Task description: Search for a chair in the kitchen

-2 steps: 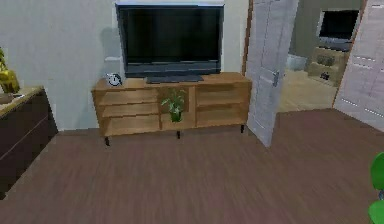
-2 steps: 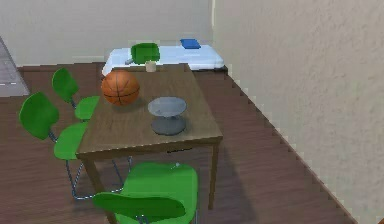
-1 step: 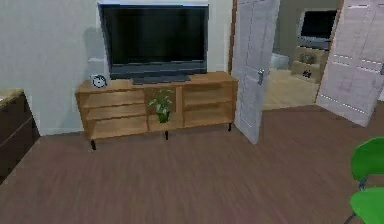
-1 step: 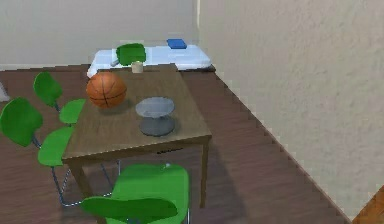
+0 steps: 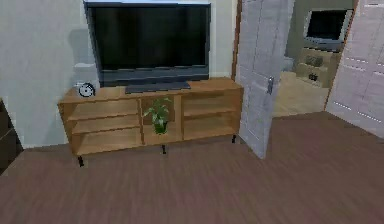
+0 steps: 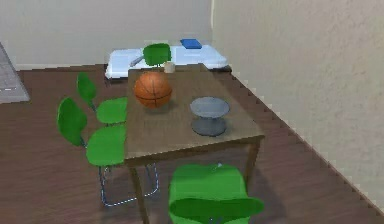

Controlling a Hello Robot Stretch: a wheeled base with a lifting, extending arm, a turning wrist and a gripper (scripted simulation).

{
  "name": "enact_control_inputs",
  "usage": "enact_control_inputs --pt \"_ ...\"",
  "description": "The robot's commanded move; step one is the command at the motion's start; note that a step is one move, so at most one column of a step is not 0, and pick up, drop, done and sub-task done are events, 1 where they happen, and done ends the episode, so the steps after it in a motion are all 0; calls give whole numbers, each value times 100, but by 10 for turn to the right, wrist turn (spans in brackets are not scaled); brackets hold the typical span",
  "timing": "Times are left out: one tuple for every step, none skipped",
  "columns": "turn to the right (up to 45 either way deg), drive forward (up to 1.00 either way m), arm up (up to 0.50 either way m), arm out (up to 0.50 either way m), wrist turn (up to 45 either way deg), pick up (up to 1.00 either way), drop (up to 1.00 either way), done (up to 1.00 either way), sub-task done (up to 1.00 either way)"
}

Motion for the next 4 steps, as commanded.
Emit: enact_control_inputs --pt "270 0 0 0 0 0 0 0 0" --pt "0 40 0 0 0 0 0 0 0" --pt "0 55 0 0 0 0 0 0 0" --pt "180 0 0 0 0 0 0 0 0"
